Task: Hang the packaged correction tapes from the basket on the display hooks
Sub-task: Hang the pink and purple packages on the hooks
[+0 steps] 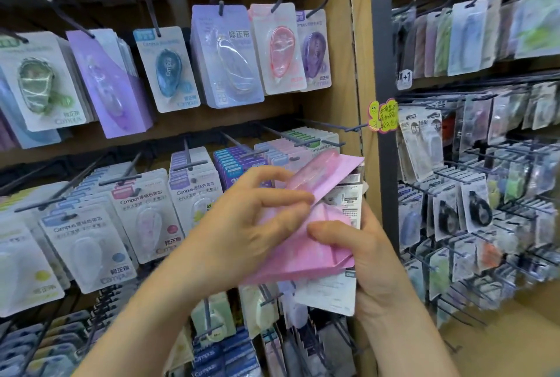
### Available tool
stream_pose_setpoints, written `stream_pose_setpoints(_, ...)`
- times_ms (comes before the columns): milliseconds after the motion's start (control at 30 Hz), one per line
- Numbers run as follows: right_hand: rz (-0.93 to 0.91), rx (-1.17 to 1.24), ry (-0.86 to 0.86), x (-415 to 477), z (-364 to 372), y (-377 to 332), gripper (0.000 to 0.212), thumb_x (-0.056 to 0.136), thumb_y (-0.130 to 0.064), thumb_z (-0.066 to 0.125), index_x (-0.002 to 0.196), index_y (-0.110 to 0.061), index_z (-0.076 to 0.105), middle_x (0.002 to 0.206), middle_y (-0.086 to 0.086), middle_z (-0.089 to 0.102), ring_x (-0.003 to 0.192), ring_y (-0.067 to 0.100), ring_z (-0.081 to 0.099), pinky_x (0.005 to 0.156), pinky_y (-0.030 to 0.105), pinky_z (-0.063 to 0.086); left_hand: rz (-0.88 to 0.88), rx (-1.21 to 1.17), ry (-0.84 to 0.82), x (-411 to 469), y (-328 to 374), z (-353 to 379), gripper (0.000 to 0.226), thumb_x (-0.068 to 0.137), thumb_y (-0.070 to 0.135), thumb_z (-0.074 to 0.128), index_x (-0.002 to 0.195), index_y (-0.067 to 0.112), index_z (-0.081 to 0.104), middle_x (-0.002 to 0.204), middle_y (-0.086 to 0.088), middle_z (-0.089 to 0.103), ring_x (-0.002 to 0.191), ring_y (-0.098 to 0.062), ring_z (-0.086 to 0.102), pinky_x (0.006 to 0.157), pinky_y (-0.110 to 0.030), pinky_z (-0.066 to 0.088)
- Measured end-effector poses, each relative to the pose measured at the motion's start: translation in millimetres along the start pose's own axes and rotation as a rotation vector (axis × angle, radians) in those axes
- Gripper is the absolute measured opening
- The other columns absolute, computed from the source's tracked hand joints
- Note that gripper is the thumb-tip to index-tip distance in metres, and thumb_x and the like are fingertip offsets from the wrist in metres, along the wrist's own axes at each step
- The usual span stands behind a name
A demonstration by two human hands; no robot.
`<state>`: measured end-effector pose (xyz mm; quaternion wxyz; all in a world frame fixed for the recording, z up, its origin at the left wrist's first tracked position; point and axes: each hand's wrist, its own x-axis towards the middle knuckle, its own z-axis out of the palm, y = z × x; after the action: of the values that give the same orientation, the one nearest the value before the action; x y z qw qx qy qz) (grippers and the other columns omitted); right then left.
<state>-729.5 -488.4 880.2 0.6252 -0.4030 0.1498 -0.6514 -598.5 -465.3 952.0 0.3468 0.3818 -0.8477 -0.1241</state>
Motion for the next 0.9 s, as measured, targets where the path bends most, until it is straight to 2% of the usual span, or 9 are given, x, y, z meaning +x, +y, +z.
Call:
stream_pose_setpoints(100, -0.105, -0.032, -0.097, -22, 0, -35, 0.070, 0.060, 0.010, 0.062, 0.128, -0.008, 0.056, 0.107, 0.024, 0.070, 0.091, 0.037, 0.071, 0.070, 0.043, 0.058, 0.033, -0.119, 0.269, 3, -5, 17, 0.019, 0.082, 0.038, 0.070, 0.099, 0.041, 0.075, 0.105, 0.014, 0.059, 0.102, 0.000, 0.058, 0.086, -0.016, 0.042)
stream_pose_setpoints(200, -0.177, -0.119, -0.005, -18, -7, -31, 0.068, 0.060, 0.009, 0.064, 0.125, -0.012, 0.057, 0.103, 0.018, 0.072, 0.089, 0.035, 0.071, 0.070, 0.044, 0.059, 0.043, -0.188, 0.280, -3, -13, 10, 0.071, 0.076, 0.017, 0.083, 0.123, 0.060, 0.054, 0.108, 0.018, 0.055, 0.095, -0.004, 0.061, 0.079, -0.017, 0.047)
stream_pose_setpoints(300, -0.177, -0.140, -0.037, -16, -14, -38, 0.065, 0.059, 0.007, 0.065, 0.120, -0.015, 0.058, 0.097, 0.011, 0.074, 0.082, 0.029, 0.072, 0.064, 0.039, 0.059, -0.074, -0.131, 0.316, -12, -20, -8, 0.083, 0.067, 0.026, 0.077, 0.131, 0.061, 0.040, 0.111, 0.024, 0.056, 0.093, -0.001, 0.059, 0.079, -0.015, 0.049)
stream_pose_setpoints(467, -0.189, -0.187, -0.113, -15, -8, -55, 0.065, 0.059, 0.007, 0.063, 0.120, -0.015, 0.059, 0.102, 0.010, 0.075, 0.085, 0.027, 0.074, 0.065, 0.036, 0.060, -0.250, -0.250, 0.265, -32, -28, -32, 0.057, 0.063, 0.014, 0.075, 0.116, 0.032, 0.067, 0.100, 0.008, 0.075, 0.090, -0.012, 0.072, 0.078, -0.025, 0.058)
stream_pose_setpoints(533, -0.192, -0.208, -0.149, -13, -4, -64, 0.066, 0.059, 0.006, 0.063, 0.121, -0.016, 0.059, 0.103, 0.009, 0.076, 0.086, 0.027, 0.074, 0.063, 0.035, 0.060, -0.288, -0.368, 0.304, -40, -28, -41, 0.058, 0.059, 0.013, 0.091, 0.111, 0.023, 0.068, 0.091, 0.001, 0.077, 0.078, -0.015, 0.073, 0.061, -0.020, 0.056)
stream_pose_setpoints(633, -0.205, -0.237, -0.184, -4, -2, -75, 0.062, 0.058, 0.006, 0.064, 0.112, -0.023, 0.065, 0.101, 0.008, 0.076, 0.083, 0.026, 0.074, 0.061, 0.034, 0.060, -0.313, -0.416, 0.348, -52, -29, -58, 0.072, 0.050, 0.048, 0.093, 0.114, 0.026, 0.066, 0.085, 0.000, 0.076, 0.061, -0.007, 0.066, 0.047, -0.014, 0.045)
stream_pose_setpoints(700, -0.218, -0.275, -0.241, 1, 3, -84, 0.059, 0.057, 0.006, 0.063, 0.101, -0.033, 0.072, 0.101, 0.006, 0.077, 0.084, 0.025, 0.075, 0.061, 0.033, 0.059, -0.325, -0.409, 0.266, -59, -29, -72, 0.072, 0.056, 0.047, 0.091, 0.121, 0.035, 0.062, 0.098, 0.000, 0.076, 0.073, -0.008, 0.068, 0.055, -0.016, 0.047)
stream_pose_setpoints(800, -0.200, -0.377, -0.350, 9, 14, -99, 0.063, 0.054, 0.004, 0.067, 0.104, -0.035, 0.071, 0.105, 0.006, 0.076, 0.089, 0.028, 0.074, 0.062, 0.030, 0.059, -0.303, -0.342, 0.081, -68, -24, -94, 0.063, 0.080, 0.013, 0.073, 0.132, 0.044, 0.054, 0.126, 0.007, 0.068, 0.109, -0.011, 0.066, 0.080, -0.024, 0.053)
stream_pose_setpoints(900, -0.172, -0.380, -0.400, 16, 25, -110, 0.066, 0.052, 0.005, 0.067, 0.108, -0.028, 0.070, 0.102, 0.009, 0.076, 0.083, 0.028, 0.075, 0.058, 0.030, 0.059, -0.335, -0.266, 0.052, -64, -14, -118, 0.068, 0.077, -0.006, 0.075, 0.105, 0.056, 0.069, 0.114, 0.019, 0.071, 0.098, -0.002, 0.069, 0.079, -0.017, 0.054)
